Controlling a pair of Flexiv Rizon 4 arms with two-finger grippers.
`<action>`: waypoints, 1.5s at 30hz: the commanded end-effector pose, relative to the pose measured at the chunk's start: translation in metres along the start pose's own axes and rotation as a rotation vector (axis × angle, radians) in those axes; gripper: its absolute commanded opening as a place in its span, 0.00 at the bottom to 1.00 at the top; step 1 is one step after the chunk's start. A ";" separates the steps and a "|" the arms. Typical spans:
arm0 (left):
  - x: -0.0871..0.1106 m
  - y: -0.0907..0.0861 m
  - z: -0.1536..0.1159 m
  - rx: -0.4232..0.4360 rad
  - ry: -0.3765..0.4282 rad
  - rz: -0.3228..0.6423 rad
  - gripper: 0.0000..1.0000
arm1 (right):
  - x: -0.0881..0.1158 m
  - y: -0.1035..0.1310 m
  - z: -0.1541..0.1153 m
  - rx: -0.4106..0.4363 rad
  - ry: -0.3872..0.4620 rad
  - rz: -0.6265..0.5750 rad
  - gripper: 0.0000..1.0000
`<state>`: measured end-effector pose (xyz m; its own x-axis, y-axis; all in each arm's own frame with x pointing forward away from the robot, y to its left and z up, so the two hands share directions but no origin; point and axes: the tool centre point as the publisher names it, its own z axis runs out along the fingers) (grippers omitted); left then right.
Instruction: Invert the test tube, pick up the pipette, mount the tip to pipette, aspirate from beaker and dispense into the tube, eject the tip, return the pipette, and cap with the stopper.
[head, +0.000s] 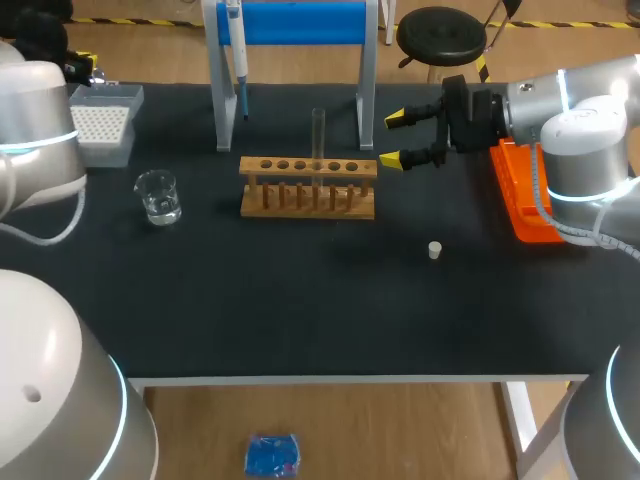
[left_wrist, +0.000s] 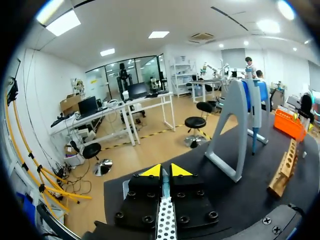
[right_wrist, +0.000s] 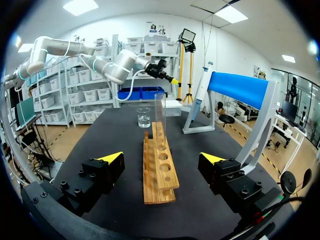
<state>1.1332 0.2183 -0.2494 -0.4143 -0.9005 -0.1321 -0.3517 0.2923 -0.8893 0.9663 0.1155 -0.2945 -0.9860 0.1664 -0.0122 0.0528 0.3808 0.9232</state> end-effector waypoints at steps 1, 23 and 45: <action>-0.001 0.001 -0.011 0.001 0.020 0.001 0.00 | 0.000 0.000 0.000 -0.001 -0.002 -0.001 1.00; 0.012 -0.036 -0.025 0.021 0.230 0.126 0.00 | 0.000 0.000 0.000 -0.001 -0.002 -0.001 1.00; 0.160 -0.106 -0.118 -0.183 0.963 0.503 0.00 | 0.000 0.000 0.000 -0.001 -0.002 -0.001 1.00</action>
<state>1.0160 0.0782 -0.1385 -0.9193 -0.3651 -0.1468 -0.1014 0.5803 -0.8081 0.9663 0.1155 -0.2945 -0.9860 0.1665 -0.0123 0.0528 0.3808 0.9232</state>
